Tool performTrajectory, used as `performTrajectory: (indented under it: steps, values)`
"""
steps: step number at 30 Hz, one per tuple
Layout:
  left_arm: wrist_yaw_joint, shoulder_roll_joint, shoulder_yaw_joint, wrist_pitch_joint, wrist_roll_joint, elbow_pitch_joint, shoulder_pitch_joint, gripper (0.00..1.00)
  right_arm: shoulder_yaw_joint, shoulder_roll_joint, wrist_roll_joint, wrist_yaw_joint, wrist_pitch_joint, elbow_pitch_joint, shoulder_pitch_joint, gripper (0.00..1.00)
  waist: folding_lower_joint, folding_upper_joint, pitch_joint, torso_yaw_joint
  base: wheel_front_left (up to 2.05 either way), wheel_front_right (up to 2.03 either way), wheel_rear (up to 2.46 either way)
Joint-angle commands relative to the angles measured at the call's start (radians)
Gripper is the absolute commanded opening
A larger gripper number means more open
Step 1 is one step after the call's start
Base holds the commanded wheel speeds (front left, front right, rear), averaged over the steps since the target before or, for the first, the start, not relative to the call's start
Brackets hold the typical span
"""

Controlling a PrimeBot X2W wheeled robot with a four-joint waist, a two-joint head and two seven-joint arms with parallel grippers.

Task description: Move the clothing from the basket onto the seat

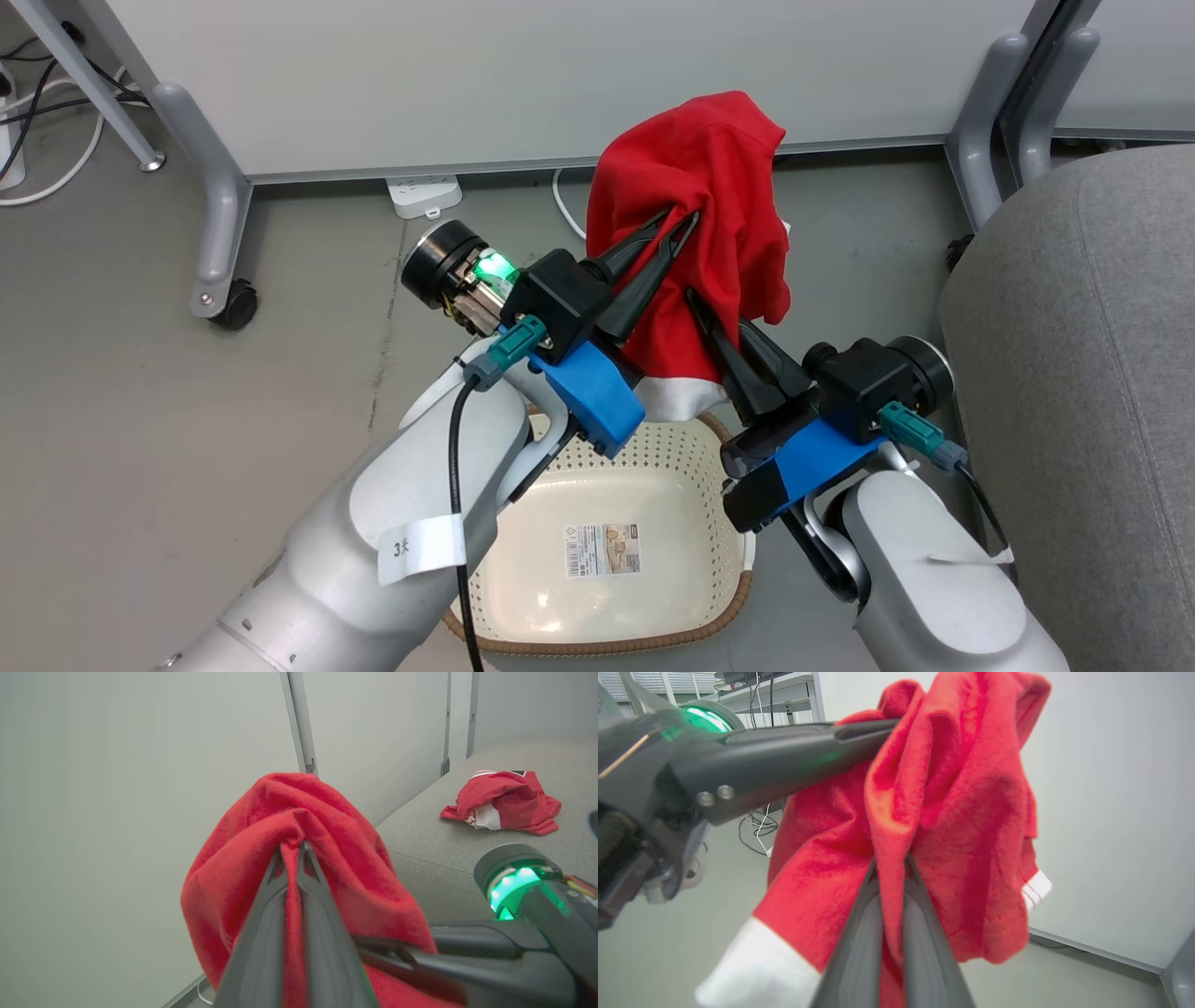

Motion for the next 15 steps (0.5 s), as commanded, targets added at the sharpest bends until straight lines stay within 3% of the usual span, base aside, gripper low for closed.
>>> performTrajectory:
  steps: [1,15]
  values:
    - [-0.001,-0.001,0.003,-0.005,0.003,-0.002,-0.012,0.00,0.001,-0.002,0.007,0.000,-0.001,0.002,-0.011,0.00,-0.0001,0.0000,-0.001,0.000,0.00,0.00,0.00]
    - [-0.001,0.003,-0.003,-0.005,-0.001,-0.003,-0.010,0.00,0.000,-0.002,0.006,0.000,0.000,0.005,-0.018,0.00,-0.0001,0.0000,-0.006,-0.005,0.00,0.00,0.00]
